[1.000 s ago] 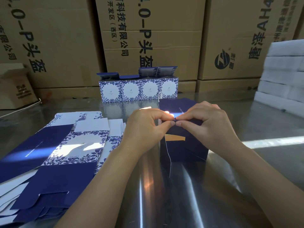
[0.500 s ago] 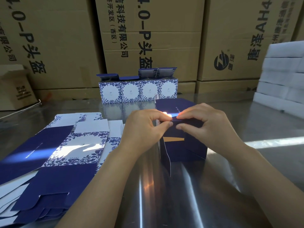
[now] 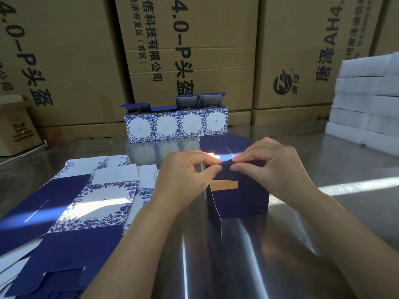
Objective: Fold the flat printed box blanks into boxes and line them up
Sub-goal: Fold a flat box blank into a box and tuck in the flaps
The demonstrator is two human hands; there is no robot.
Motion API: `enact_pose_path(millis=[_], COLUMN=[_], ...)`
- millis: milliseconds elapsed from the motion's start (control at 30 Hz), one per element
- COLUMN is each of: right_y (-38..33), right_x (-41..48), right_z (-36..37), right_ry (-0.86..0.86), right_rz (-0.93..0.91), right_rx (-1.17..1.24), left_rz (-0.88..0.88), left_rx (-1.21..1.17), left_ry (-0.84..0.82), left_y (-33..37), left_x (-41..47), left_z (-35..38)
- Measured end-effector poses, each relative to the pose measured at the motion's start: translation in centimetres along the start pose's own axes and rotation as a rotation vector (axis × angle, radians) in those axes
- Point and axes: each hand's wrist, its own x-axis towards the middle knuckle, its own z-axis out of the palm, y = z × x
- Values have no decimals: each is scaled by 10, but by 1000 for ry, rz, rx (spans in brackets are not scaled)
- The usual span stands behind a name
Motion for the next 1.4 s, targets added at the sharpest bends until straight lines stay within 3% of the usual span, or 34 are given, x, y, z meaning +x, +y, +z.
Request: enact_pose_path(millis=[367,633,1000,1400], right_y=[0,3,9,17], right_x=[-2,2,3,2], right_z=[2,-9,-11,0], right_ry=[28,-92,-113,-61], right_rz=[-8,38,72,114], right_rx=[4,63,71,149], left_rz=[-4,-17,7,21], left_rx=[-21,-44,-39,-14], left_ry=[11,-26,-40,-25], left_y=[-3,-1,-3,-5], left_x=[-1,-2,0,1], left_z=[2,0,-2,-1])
